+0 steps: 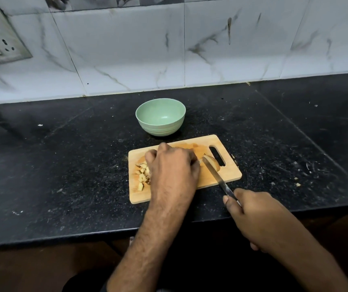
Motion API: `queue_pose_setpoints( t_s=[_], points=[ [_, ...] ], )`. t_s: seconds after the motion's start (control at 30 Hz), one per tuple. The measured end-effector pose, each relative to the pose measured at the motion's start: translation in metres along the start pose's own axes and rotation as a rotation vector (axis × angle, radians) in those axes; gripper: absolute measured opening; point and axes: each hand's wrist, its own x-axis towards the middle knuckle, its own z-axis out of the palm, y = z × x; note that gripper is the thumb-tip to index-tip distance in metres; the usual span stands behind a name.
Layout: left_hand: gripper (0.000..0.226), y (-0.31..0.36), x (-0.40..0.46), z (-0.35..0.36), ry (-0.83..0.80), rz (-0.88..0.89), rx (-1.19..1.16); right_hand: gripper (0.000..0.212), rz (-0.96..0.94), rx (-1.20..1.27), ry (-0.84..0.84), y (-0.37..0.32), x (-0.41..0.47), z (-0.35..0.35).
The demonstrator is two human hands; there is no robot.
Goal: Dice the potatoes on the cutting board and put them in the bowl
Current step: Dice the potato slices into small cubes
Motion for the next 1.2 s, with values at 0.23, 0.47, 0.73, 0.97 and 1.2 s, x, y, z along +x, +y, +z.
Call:
queue_pose_setpoints(
  t_s=[0.23, 0.47, 0.73, 0.97, 1.2],
  points=[
    [0.017, 0.002, -0.006, 0.017, -0.09, -0.046, 0.003, 0.038, -0.021, -0.009, 0.032, 0.001, -0.003, 0.002],
    [0.018, 0.005, -0.018, 0.022, -0.057, -0.01, -0.033, 0.039, -0.045, -0.034, 0.109, 0.0, -0.011, 0.013],
    [0.019, -0.003, -0.015, 0.027, -0.023, 0.025, -0.075, 0.034, -0.063, -0.135, 0.124, -0.003, -0.019, 0.007],
    [0.017, -0.006, -0.013, 0.03, -0.02, 0.01, -0.102, 0.027, -0.09, -0.159, 0.092, -0.007, -0.011, 0.015],
    [0.017, -0.006, -0.015, 0.029, -0.016, -0.016, -0.086, 0.027, -0.115, -0.166, 0.152, -0.01, -0.023, 0.011]
  ],
)
